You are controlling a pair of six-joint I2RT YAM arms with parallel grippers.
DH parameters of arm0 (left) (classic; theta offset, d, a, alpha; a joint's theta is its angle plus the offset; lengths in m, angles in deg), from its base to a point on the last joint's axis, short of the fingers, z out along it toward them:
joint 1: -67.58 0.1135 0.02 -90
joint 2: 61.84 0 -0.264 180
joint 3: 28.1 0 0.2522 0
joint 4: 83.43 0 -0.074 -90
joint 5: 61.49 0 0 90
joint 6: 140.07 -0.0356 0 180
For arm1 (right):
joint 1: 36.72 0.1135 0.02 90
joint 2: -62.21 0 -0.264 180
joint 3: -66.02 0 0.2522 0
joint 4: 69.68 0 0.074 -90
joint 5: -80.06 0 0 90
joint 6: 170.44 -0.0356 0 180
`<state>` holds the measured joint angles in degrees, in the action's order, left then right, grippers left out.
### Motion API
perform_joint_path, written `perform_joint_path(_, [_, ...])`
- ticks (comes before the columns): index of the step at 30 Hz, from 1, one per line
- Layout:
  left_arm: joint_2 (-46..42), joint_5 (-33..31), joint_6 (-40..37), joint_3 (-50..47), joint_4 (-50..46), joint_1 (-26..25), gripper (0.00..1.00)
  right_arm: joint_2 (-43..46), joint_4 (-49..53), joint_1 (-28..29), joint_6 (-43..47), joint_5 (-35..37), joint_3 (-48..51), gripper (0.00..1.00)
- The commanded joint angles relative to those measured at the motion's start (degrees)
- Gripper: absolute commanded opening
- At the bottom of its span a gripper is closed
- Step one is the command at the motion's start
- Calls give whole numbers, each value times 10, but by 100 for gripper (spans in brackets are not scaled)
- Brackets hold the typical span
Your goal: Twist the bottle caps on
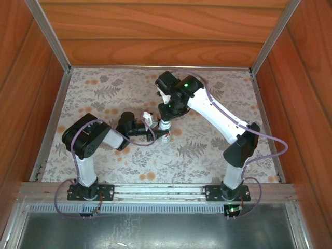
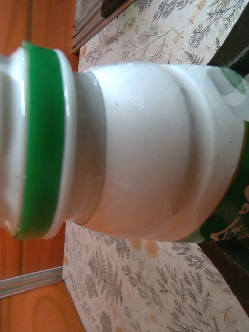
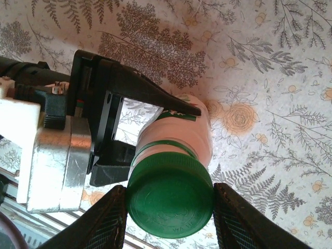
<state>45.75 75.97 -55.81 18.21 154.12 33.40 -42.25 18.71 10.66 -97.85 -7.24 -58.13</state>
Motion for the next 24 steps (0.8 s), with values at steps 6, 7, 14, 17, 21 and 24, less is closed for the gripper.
perform_joint_path(6, [16, 9, -3, 3, -3, 2, 55, -15, 25, 10, 16, -5, -12, 48])
perform_joint_path(7, [16, 9, -3, 4, -4, 2, 55, -16, 27, 11, 17, -6, -12, 48])
perform_joint_path(14, [16, 11, -3, 4, -3, 1, 55, -35, 45, 15, 26, 0, -38, 48])
perform_joint_path(17, [17, 11, -4, 4, -4, 2, 55, -48, 57, 18, 31, 10, -55, 48])
perform_joint_path(21, [16, 11, -3, 4, -3, 2, 55, -61, 72, 24, 32, 20, -72, 48])
perform_joint_path(24, [16, 11, -5, 3, -4, 2, 55, -66, 83, 28, 32, 36, -81, 48])
